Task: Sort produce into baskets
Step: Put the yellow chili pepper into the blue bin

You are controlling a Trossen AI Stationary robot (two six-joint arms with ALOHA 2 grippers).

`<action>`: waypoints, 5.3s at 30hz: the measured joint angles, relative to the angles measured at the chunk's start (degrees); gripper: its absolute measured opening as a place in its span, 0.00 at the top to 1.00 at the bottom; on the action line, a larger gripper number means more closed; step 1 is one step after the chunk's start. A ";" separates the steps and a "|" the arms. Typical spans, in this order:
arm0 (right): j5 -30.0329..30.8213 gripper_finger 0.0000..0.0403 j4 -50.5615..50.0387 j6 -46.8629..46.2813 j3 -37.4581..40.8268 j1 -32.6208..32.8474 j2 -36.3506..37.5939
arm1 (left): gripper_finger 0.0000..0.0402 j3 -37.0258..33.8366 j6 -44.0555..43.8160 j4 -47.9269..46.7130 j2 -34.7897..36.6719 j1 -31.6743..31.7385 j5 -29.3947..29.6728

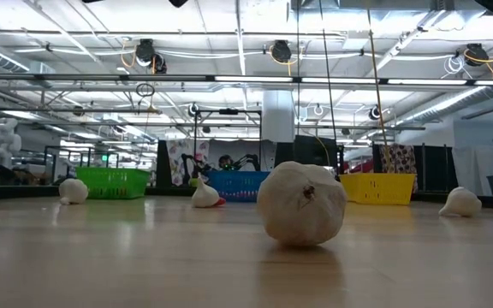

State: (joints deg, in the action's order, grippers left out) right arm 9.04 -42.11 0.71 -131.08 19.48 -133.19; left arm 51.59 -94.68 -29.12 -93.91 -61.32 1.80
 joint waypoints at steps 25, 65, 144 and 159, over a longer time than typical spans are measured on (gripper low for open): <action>-0.14 0.64 -0.02 -1.75 0.00 0.07 0.00 | 0.54 -0.88 2.23 -0.71 -2.93 0.85 0.15; -0.41 0.64 26.69 13.57 12.37 -2.73 -0.13 | 0.92 4.02 20.60 -23.20 13.73 2.39 20.95; -8.79 1.00 3.57 12.18 12.26 -12.53 3.99 | 0.39 4.02 45.53 -22.94 14.56 11.33 33.50; -18.48 1.00 -6.72 9.20 12.17 -33.59 6.35 | 0.38 -10.67 52.18 -7.12 19.88 13.39 32.81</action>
State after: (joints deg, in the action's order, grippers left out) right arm -9.44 -48.83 9.92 -118.92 -14.11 -126.83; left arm 40.93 -42.50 -36.25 -74.03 -47.93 34.61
